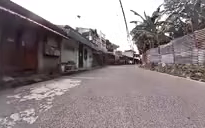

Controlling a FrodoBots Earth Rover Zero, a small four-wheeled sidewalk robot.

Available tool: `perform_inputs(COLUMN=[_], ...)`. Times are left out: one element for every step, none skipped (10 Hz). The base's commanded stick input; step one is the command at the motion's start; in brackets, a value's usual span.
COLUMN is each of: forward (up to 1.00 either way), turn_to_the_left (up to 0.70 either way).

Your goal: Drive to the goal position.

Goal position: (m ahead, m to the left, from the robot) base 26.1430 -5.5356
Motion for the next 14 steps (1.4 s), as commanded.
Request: perform_inputs(forward=[0.50,0.50,0.50,0.50,0.50,0.50,0.50,0.50,0.50,0.50,0.50,0.50,0.50,0.50], turn_to_the_left=[-0.07,-0.20,-0.32,-0.43,-0.43,-0.43,-0.43,-0.43,-0.43,-0.22,0.07,0.07,0.07,0.07])
